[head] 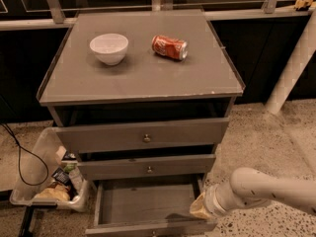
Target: Close bottom drawer
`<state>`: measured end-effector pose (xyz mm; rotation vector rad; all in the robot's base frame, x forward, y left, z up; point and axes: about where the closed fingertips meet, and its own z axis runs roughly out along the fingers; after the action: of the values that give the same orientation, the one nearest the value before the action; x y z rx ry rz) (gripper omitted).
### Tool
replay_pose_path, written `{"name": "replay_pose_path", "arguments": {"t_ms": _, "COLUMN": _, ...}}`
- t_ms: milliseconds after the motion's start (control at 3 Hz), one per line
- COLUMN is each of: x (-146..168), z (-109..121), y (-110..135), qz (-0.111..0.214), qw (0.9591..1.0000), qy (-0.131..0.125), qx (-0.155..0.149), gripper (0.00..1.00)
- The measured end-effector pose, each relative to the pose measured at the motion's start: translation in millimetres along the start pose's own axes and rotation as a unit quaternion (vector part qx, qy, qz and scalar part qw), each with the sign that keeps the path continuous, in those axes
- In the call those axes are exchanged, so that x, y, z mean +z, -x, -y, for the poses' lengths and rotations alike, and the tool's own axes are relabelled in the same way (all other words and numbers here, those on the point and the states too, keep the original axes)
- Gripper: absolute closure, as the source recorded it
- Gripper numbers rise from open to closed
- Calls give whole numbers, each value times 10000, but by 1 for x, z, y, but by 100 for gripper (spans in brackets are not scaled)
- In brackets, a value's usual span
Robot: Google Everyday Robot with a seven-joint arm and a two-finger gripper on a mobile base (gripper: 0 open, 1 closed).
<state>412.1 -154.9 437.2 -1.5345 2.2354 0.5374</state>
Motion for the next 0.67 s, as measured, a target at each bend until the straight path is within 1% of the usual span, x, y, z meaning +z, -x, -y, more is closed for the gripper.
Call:
{"name": "replay_pose_path", "arguments": {"t_ms": 333, "x": 46, "z": 18, "y": -30, "qz": -43, "qw": 9996, "qy": -249, "qx": 124, "gripper": 100}}
{"name": "replay_pose_path", "arguments": {"t_ms": 667, "x": 46, "z": 18, "y": -30, "qz": -44, "qw": 9996, "qy": -244, "qx": 122, "gripper": 100}}
